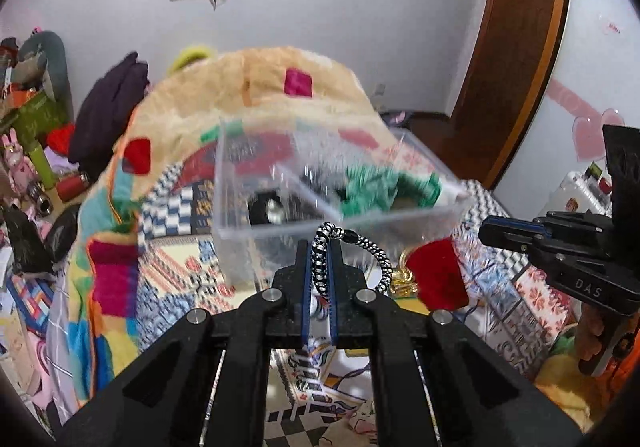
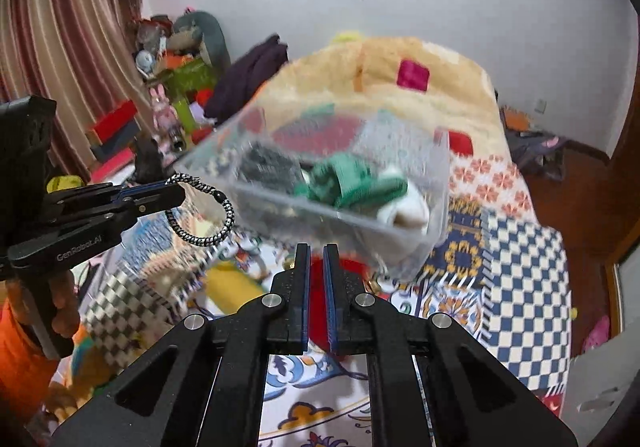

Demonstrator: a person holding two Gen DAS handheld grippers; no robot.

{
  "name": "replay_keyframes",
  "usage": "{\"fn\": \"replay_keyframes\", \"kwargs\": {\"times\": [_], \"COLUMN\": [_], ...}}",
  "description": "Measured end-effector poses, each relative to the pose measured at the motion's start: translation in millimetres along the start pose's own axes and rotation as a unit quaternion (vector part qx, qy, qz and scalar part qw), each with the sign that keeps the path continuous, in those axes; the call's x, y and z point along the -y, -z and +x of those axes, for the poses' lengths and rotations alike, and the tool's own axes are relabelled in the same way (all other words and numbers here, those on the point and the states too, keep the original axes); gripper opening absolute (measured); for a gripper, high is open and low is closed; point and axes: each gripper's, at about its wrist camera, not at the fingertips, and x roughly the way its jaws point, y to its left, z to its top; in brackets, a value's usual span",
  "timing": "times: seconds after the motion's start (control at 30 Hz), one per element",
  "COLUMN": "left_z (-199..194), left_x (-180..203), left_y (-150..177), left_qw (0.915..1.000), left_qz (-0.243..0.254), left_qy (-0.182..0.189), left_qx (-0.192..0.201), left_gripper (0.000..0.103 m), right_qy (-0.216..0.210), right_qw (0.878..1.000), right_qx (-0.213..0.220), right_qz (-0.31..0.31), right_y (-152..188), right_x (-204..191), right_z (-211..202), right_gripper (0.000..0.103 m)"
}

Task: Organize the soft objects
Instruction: 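Carry both items over the clear box and release them inside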

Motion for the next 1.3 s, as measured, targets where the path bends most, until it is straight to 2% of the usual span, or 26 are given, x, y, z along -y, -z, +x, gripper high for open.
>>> {"fn": "replay_keyframes", "kwargs": {"times": [0.1, 0.17, 0.23, 0.27, 0.3, 0.47, 0.57, 0.73, 0.83, 1.0, 1.17, 1.3], "left_z": [-9.6, -16.0, -20.6, -21.6, -22.3, -16.3, -13.3, -8.2, -8.8, -10.4, -12.8, -9.5], "left_x": [-1.8, -0.3, 1.5, 1.0, 0.0, -6.6, -9.9, -13.7, -15.3, -15.7, -21.3, -28.7], "left_y": [-12.5, -16.8, -19.9, -21.1, -21.8, -21.5, -20.3, -19.7, -19.0, -20.3, -26.5, -33.3], "left_qw": [0.9998, 0.9995, 0.9991, 0.999, 0.9989, 0.9989, 0.9989, 0.9989, 0.9988, 0.9985, 0.9975, 0.9965], "left_qz": [0.004, 0.008, 0.009, 0.008, 0.007, 0.0, -0.005, -0.013, -0.017, -0.017, -0.025, -0.032], "left_qy": [-0.002, -0.006, -0.009, -0.009, -0.01, -0.013, -0.014, -0.015, -0.014, -0.019, -0.028, -0.039], "left_qx": [0.019, 0.032, 0.041, 0.044, 0.045, 0.046, 0.044, 0.043, 0.044, 0.049, 0.06, 0.066], "left_gripper": [0.006, 0.006, 0.006, 0.006, 0.006, 0.006, 0.006, 0.006, 0.006, 0.006, 0.006, 0.006], "right_qy": [0.004, 0.018, 0.02, 0.016, 0.016, 0.022, 0.021, 0.022, 0.002, -0.009, -0.009, -0.007], "right_qw": [1.0, 1.0, 0.999, 0.998, 0.997, 0.993, 0.991, 0.992, 0.991, 0.992, 0.994, 0.998], "right_qx": [0.002, -0.012, -0.047, -0.062, -0.068, -0.106, -0.123, -0.125, -0.129, -0.125, -0.107, -0.057], "right_qz": [-0.012, -0.015, -0.003, 0.011, 0.022, 0.043, 0.042, 0.015, 0.027, 0.014, -0.006, -0.013], "right_y": [-2.9, -0.8, 3.9, 7.2, 10.0, 13.7, 14.0, 17.7, 20.3, 22.8, 20.2, 5.6], "right_x": [-2.2, -0.8, 4.6, 9.6, 12.7, 16.3, 13.8, 1.0, 3.9, -5.0, -16.1, -18.8], "right_z": [0.3, 8.9, 24.5, 34.6, 40.7, 73.2, 86.6, 86.1, 87.8, 83.6, 71.5, 39.3], "right_gripper": [0.006, 0.009, 0.026, 0.044, 0.053, 0.055, 0.062, 0.061, 0.053, 0.024, 0.02, 0.02]}}
